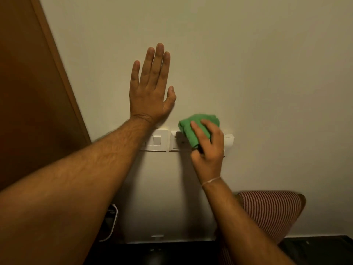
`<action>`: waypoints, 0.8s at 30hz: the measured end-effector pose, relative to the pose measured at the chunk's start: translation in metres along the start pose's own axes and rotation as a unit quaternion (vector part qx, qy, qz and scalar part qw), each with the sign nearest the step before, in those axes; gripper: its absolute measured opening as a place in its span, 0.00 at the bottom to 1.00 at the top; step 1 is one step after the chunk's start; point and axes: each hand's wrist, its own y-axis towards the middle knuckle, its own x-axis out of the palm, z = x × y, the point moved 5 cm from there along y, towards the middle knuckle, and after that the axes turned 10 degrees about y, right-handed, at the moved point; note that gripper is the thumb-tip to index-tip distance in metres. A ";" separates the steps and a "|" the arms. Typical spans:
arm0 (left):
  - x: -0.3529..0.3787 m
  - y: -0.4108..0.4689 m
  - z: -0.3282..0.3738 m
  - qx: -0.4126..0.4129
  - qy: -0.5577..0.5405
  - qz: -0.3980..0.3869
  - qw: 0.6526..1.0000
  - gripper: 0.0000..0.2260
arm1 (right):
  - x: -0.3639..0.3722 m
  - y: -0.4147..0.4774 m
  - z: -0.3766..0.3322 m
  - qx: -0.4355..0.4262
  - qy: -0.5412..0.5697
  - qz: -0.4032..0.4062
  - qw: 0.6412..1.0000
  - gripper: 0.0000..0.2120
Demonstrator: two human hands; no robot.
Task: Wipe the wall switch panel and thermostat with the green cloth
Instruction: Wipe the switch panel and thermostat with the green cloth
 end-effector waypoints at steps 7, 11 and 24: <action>-0.023 -0.004 0.016 -0.033 -0.003 -0.073 0.997 0.37 | -0.044 0.110 -0.020 -0.165 -0.088 0.035 0.982 0.19; -0.030 -0.013 0.035 -0.063 -0.003 -0.114 0.992 0.36 | -0.063 0.126 -0.015 -0.197 -0.103 0.031 0.974 0.17; -0.018 -0.266 0.247 0.041 -0.162 -0.365 0.916 0.34 | -0.183 -0.103 0.131 0.125 -0.051 -0.066 0.989 0.32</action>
